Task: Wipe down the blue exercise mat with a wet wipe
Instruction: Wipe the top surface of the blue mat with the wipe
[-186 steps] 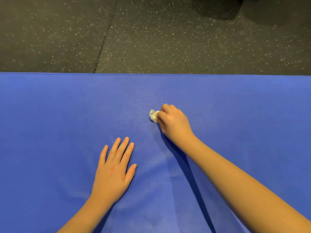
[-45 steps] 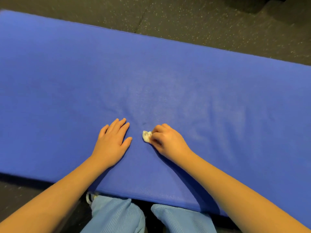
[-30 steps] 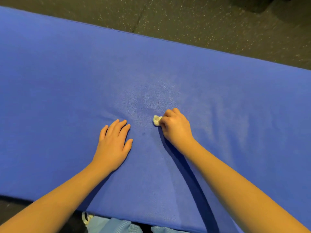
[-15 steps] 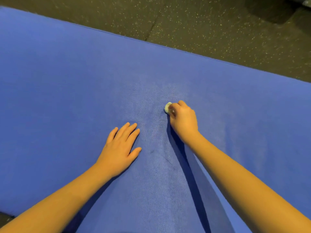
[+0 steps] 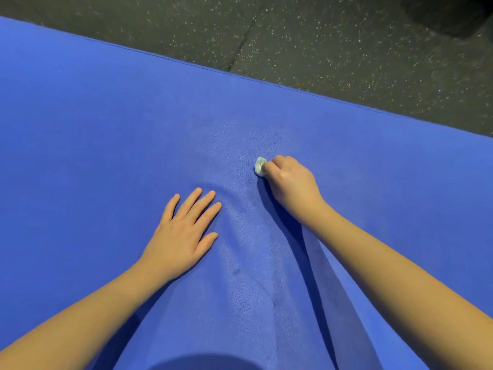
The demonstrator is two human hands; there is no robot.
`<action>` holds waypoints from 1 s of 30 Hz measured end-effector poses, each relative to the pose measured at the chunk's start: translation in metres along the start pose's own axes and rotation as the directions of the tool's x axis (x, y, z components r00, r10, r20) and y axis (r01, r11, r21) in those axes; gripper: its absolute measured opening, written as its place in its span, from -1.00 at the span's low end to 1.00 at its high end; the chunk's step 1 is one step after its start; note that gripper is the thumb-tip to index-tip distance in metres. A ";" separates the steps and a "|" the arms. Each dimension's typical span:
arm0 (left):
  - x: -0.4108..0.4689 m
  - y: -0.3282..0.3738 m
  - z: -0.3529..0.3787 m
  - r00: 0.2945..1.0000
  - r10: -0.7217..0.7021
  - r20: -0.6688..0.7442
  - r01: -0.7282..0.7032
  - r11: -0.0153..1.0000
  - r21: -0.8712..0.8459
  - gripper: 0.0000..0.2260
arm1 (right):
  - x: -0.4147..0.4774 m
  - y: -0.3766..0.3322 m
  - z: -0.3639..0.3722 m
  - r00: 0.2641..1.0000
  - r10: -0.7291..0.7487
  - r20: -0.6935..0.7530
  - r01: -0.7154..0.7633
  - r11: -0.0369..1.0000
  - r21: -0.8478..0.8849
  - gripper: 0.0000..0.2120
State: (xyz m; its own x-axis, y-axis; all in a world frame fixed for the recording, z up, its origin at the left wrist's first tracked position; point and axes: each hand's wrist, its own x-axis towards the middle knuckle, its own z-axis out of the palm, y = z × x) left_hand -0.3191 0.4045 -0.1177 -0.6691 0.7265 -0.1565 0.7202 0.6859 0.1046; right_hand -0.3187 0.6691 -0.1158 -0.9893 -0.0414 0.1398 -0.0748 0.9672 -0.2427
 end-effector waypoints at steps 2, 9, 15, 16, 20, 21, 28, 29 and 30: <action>-0.001 0.001 0.003 1.000 -0.004 -0.004 0.004 1.000 -0.005 -0.50 | 0.015 0.015 -0.004 1.000 -0.014 -0.022 0.014 1.000 -0.017 -0.73; 0.002 -0.006 0.005 1.000 0.021 0.017 -0.021 1.000 -0.011 -0.48 | 0.070 0.030 -0.003 0.928 0.367 -0.068 -0.353 0.922 0.163 -0.70; 0.029 -0.021 0.001 0.999 0.036 -0.004 -0.036 0.999 0.022 -0.47 | 0.091 0.046 -0.003 0.969 0.246 -0.032 -0.241 0.964 0.112 -0.75; 0.030 -0.021 0.001 0.999 0.032 0.002 -0.032 0.999 0.022 -0.47 | 0.102 0.055 -0.006 0.925 0.378 -0.043 -0.374 0.924 0.084 -0.78; 0.028 -0.020 0.004 0.999 0.042 -0.008 -0.042 0.999 0.027 -0.47 | 0.131 0.056 -0.010 0.803 0.596 -0.021 -0.590 0.799 0.113 -0.81; 0.027 -0.020 0.004 0.999 0.042 -0.006 -0.042 0.999 0.024 -0.47 | 0.131 0.048 -0.007 0.858 0.513 -0.002 -0.505 0.845 0.178 -0.82; 0.029 -0.021 0.006 0.999 0.047 -0.019 -0.047 0.998 0.031 -0.47 | 0.148 0.065 -0.003 0.890 0.455 -0.037 -0.451 0.889 0.086 -0.80; 0.029 -0.021 0.006 0.999 0.049 -0.019 -0.049 0.998 0.033 -0.47 | 0.156 0.074 -0.004 0.818 0.572 -0.057 -0.566 0.819 0.095 -0.75; 0.029 -0.021 0.006 0.998 0.051 -0.022 -0.050 0.998 0.035 -0.47 | 0.162 0.076 -0.005 0.767 0.639 -0.059 -0.633 0.768 0.094 -0.71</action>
State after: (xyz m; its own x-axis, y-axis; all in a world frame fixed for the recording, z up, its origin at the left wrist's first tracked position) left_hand -0.3525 0.4107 -0.1308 -0.6356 0.7611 -0.1294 0.7586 0.6468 0.0781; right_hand -0.4840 0.7375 -0.1065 -0.7991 0.6011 0.0091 0.5569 0.7459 -0.3653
